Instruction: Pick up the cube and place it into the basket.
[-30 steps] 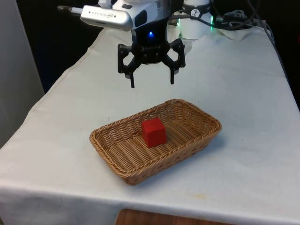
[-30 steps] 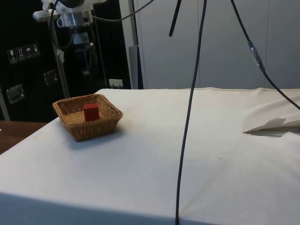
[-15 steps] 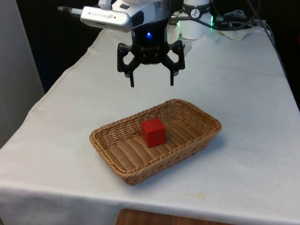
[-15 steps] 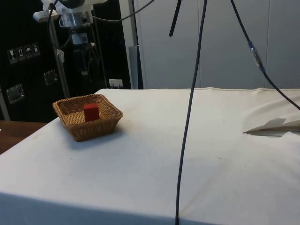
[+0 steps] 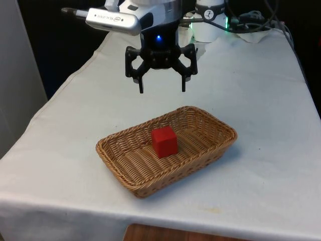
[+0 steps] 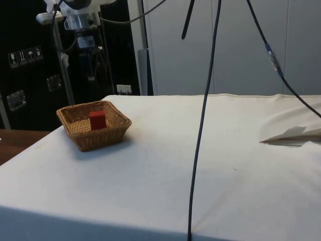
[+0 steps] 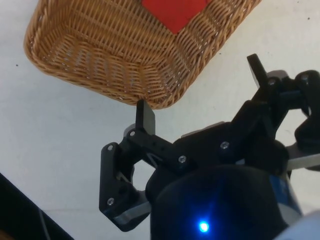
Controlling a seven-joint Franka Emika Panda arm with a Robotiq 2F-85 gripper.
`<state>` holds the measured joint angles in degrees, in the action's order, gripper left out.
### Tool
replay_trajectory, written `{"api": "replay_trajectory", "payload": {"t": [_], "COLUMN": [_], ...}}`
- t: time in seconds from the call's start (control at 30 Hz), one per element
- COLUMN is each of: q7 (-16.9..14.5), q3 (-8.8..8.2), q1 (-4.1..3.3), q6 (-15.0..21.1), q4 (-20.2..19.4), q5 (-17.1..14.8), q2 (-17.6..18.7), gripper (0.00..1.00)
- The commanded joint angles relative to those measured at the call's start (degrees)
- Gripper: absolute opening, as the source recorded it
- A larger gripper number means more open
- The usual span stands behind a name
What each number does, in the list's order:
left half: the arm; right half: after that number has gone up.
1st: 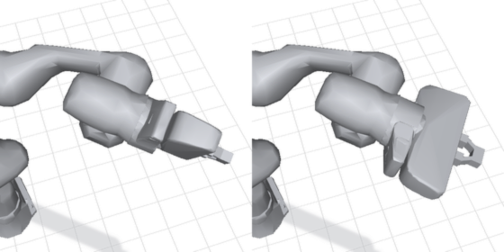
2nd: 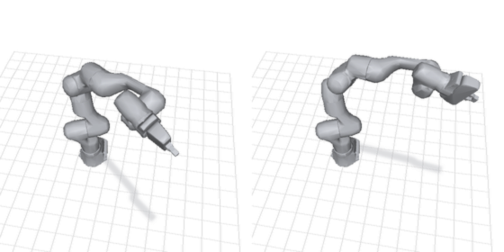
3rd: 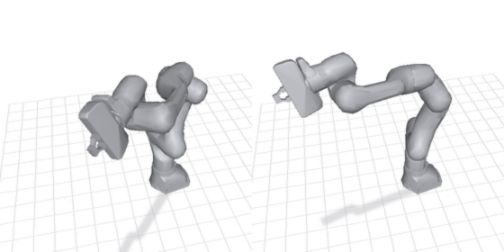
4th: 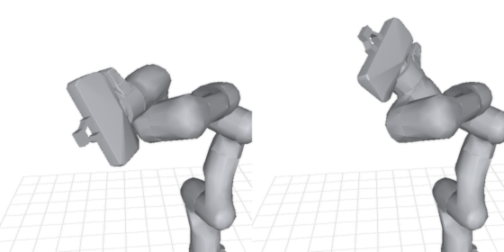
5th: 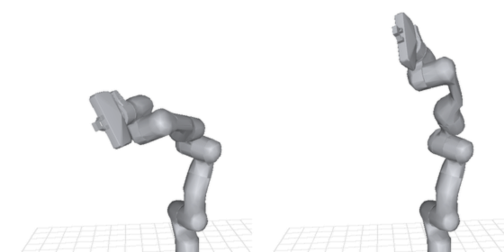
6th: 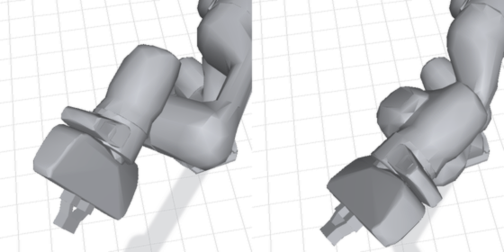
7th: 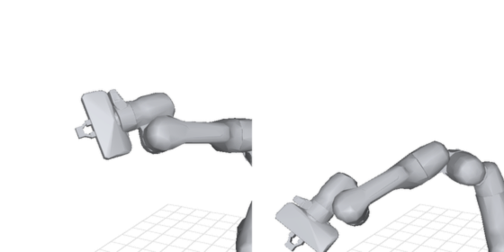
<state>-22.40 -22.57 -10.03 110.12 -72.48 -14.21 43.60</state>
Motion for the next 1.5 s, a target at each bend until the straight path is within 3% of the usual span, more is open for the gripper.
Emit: {"api": "replay_trajectory", "payload": {"t": [0.0,0.13,0.17,0.2,0.37,0.4,0.43,0.47,0.7,0.73,0.77,1.03,1.07,1.1,1.13,1.33,1.37,1.4,1.47], "q7": [0.3,0.6,0.3,0.7,1.4,1.5,1.2,1.7,2.9,2.5,3.0,4.6,4.1,4.8,5.0,5.6,5.3,5.6,5.7], "q3": [-0.17,-0.23,0.00,-0.29,-0.34,-0.34,0.00,-0.34,-0.46,-0.06,-0.46,-0.52,-0.11,-0.52,-0.52,-0.46,-0.11,-0.46,-0.46], "q1": [-0.29,-0.52,-0.06,-0.52,-0.74,-0.74,-0.29,-0.80,-1.03,-0.52,-1.09,-1.55,-0.92,-1.60,-1.72,-2.12,-1.49,-2.18,-2.29], "q6": [0.6,1.1,0.0,1.1,1.5,1.5,0.2,1.5,1.8,0.4,1.9,2.5,1.1,2.6,2.8,3.2,1.6,3.3,3.5], "q4": [-1.3,-2.9,-1.5,-3.2,-4.9,-5.2,-3.9,-5.4,-7.1,-5.9,-7.3,-9.4,-7.9,-9.6,-10.1,-11.4,-9.7,-11.7,-12.2], "q5": [0.1,0.2,0.0,0.2,0.3,0.3,0.0,0.3,0.4,0.1,0.5,0.6,0.2,0.6,0.6,0.6,0.2,0.6,0.6], "q2": [-0.9,-1.8,-1.0,-2.0,-3.0,-3.2,-2.5,-3.4,-4.4,-3.6,-4.5,-5.6,-4.6,-5.7,-6.0,-7.1,-6.0,-7.3,-7.7], "gripper": [1.00,1.00,1.00,1.00,1.00,1.00,1.00,1.00,1.00,1.00,1.00,1.00,1.00,1.00,1.00,1.00,1.00,1.00,1.00]}}
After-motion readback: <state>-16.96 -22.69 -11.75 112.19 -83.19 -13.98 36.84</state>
